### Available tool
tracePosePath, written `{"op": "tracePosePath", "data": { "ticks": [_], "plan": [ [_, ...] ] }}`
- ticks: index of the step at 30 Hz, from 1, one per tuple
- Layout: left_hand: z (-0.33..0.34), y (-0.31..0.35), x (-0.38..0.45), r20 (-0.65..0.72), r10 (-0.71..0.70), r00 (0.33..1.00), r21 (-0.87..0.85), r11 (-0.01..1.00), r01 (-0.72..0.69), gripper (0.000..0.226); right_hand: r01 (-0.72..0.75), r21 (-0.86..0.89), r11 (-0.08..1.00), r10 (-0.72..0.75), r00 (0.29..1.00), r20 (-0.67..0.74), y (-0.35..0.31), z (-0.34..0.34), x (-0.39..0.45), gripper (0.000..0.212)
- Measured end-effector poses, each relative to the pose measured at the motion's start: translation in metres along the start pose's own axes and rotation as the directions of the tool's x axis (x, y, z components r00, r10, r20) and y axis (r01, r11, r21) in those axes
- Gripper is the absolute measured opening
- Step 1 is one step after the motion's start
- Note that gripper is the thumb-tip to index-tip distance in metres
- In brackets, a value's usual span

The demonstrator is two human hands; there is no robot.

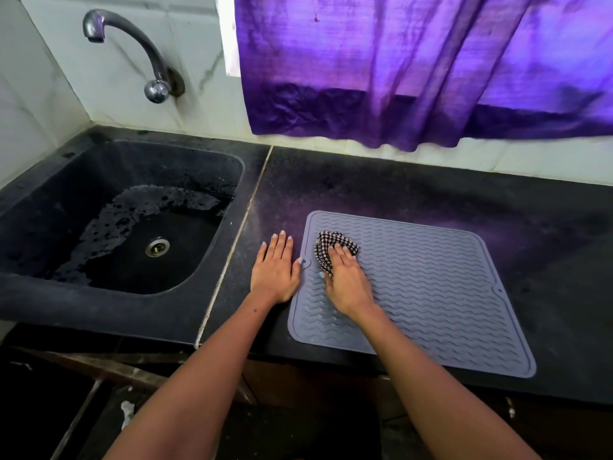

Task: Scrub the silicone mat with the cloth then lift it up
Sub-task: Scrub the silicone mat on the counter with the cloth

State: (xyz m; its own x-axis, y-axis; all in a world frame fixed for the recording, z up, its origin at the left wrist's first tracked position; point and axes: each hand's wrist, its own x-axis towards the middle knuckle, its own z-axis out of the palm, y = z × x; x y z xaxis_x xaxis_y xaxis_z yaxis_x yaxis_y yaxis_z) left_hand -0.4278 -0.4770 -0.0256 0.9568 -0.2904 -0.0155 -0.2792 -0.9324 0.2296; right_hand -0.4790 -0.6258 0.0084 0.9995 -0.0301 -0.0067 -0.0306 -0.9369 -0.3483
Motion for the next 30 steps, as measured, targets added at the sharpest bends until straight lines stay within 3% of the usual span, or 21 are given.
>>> {"op": "tracePosePath", "data": {
  "ticks": [5,8,10,14,22,26,30],
  "plan": [
    [-0.006,0.001,0.004,0.050,-0.016,0.999,-0.029,0.999,0.018,0.064,-0.099,0.168,0.981,0.124,0.981,-0.149,-0.003,-0.022,0.010,0.057],
    [-0.009,0.005,0.008,0.028,-0.022,0.999,-0.007,1.000,0.022,0.059,-0.069,0.100,0.993,0.095,0.952,-0.289,-0.002,-0.033,0.020,0.060],
    [-0.010,0.008,0.012,0.020,-0.033,0.999,-0.021,0.999,0.033,0.059,-0.004,-0.041,0.999,-0.006,0.970,-0.242,-0.001,-0.034,0.023,0.065],
    [-0.006,0.010,0.017,0.034,-0.058,0.998,-0.020,0.998,0.059,0.060,0.086,-0.215,0.973,-0.080,0.996,0.036,0.004,-0.015,0.015,0.069],
    [0.001,0.009,0.019,0.001,-0.070,0.998,0.009,0.997,0.070,0.071,0.033,-0.008,0.999,-0.033,0.999,0.022,0.010,-0.002,0.023,0.062],
    [0.000,0.009,0.018,-0.004,-0.070,0.998,0.003,0.998,0.070,0.062,-0.140,0.202,0.969,0.141,0.990,0.010,0.008,-0.012,0.031,0.068],
    [0.000,0.009,0.018,-0.007,-0.067,0.998,-0.010,0.998,0.067,0.060,-0.252,0.197,0.947,0.242,0.967,0.075,-0.001,-0.021,0.043,0.074]
  ]
}}
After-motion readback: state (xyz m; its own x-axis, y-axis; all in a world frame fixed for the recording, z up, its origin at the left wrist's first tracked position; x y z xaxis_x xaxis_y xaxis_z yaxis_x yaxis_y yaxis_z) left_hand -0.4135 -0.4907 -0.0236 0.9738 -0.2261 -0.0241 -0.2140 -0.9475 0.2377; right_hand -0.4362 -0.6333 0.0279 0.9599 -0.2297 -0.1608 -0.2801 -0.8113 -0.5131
